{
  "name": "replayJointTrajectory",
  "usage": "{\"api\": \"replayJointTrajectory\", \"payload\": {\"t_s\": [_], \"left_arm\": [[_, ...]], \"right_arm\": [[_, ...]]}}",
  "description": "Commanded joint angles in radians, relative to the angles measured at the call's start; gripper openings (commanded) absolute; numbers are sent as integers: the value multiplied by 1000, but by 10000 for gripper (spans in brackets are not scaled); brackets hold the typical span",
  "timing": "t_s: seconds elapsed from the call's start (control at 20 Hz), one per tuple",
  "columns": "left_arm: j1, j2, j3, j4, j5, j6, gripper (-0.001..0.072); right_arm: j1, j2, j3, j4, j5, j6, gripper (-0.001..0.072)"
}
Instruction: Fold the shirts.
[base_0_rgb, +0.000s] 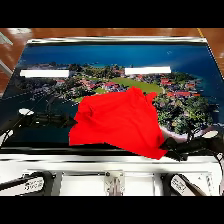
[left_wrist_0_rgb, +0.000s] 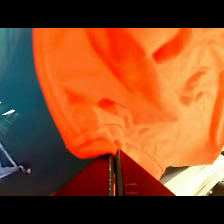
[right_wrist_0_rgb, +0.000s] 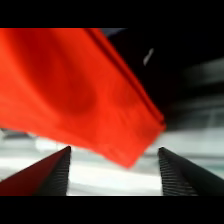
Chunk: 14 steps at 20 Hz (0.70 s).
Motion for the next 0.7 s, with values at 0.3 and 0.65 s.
{"api": "replayJointTrajectory", "payload": {"t_s": [0.3,0.65], "left_arm": [[0,88,116,1,-31,10,41],[43,388,706,25,55,2,41]], "right_arm": [[202,-34,2,154,-158,-33,61],[201,325,690,162,-62,-179,61]]}}
